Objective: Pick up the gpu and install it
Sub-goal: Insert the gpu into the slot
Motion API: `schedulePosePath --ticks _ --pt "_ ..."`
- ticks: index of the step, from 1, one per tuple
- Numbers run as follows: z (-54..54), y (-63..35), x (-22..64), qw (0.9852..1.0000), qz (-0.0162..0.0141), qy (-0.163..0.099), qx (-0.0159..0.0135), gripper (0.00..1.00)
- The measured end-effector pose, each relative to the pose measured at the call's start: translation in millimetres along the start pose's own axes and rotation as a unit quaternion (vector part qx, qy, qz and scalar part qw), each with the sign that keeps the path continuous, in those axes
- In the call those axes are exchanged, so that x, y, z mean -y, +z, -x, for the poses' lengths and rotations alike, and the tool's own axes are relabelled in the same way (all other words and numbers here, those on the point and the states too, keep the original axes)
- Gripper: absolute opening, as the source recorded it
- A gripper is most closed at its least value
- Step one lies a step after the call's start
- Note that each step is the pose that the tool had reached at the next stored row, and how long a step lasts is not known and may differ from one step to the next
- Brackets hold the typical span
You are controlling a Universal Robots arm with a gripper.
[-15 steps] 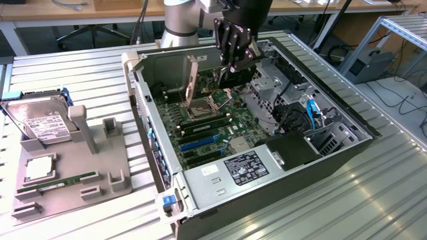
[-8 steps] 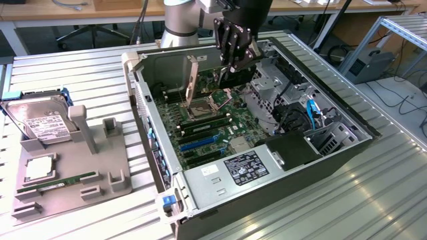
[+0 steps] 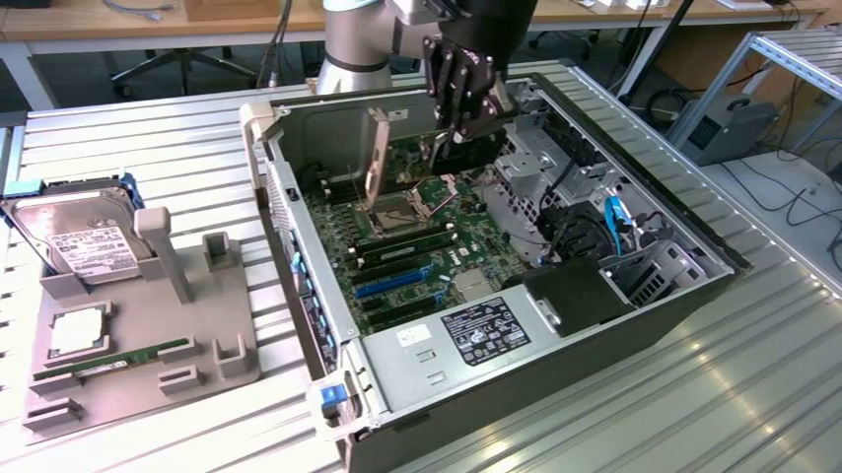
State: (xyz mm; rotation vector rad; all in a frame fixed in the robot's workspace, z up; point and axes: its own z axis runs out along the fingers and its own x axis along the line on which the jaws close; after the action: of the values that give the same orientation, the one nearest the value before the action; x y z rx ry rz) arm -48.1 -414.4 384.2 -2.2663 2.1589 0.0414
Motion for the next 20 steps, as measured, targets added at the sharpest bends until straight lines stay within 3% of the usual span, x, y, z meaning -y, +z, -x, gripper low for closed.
schedulePosePath --ticks 10,20 --pt "0.0 0.7 0.0 0.9990 -0.0012 0.045 0.0005 0.27" --pt "0.0 1.4 0.0 0.9968 -0.0022 0.080 0.0008 0.27"
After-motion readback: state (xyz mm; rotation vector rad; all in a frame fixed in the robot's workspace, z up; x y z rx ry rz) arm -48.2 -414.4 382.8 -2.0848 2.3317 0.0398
